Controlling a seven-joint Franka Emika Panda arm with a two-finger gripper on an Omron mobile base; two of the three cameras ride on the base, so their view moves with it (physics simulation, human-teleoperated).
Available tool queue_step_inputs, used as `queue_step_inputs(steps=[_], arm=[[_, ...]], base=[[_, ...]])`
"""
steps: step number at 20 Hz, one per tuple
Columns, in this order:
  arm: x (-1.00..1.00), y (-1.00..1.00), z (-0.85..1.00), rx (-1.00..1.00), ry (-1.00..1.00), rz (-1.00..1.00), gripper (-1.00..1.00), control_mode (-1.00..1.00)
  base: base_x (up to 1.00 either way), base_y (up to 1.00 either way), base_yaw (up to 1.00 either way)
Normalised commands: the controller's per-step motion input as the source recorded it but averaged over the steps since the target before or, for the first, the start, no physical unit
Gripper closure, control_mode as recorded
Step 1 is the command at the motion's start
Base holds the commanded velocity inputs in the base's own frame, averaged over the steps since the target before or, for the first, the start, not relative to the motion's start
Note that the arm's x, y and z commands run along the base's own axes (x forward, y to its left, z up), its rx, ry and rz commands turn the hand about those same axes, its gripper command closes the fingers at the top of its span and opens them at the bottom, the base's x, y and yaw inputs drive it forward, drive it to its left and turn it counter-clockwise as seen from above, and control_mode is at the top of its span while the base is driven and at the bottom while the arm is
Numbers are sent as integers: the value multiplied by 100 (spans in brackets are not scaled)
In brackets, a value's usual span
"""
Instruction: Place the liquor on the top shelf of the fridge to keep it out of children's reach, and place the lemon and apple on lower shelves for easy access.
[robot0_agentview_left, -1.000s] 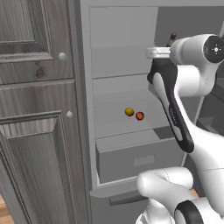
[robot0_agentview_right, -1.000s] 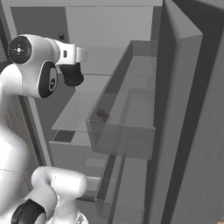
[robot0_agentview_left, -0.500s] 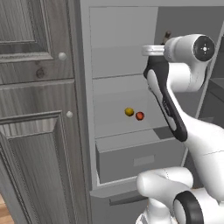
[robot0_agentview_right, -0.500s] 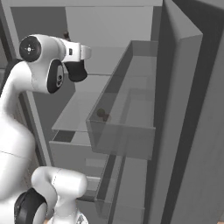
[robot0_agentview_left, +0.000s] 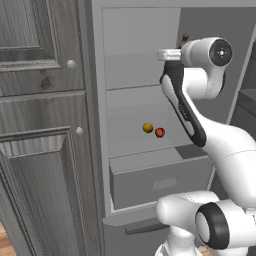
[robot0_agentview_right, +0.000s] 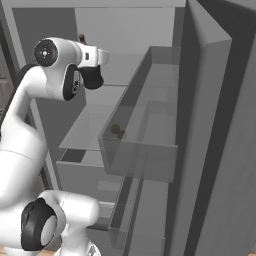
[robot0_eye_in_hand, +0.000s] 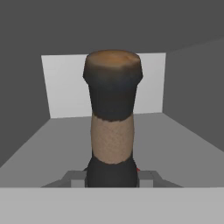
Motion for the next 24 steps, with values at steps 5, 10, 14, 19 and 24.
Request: queue_step_inputs(steps=[5, 10, 14, 19, 24], arm=[[42, 0, -1, 0, 0, 0, 100, -100], [45, 0, -5, 0, 0, 0, 100, -100], [46, 0, -7, 0, 0, 0, 100, -100], [44, 0, -8, 0, 0, 0, 100, -100], [48, 0, -6, 0, 0, 0, 100, -100]], base=[[0, 0, 0], [0, 0, 0], [0, 0, 0], [0, 0, 0], [0, 0, 0]])
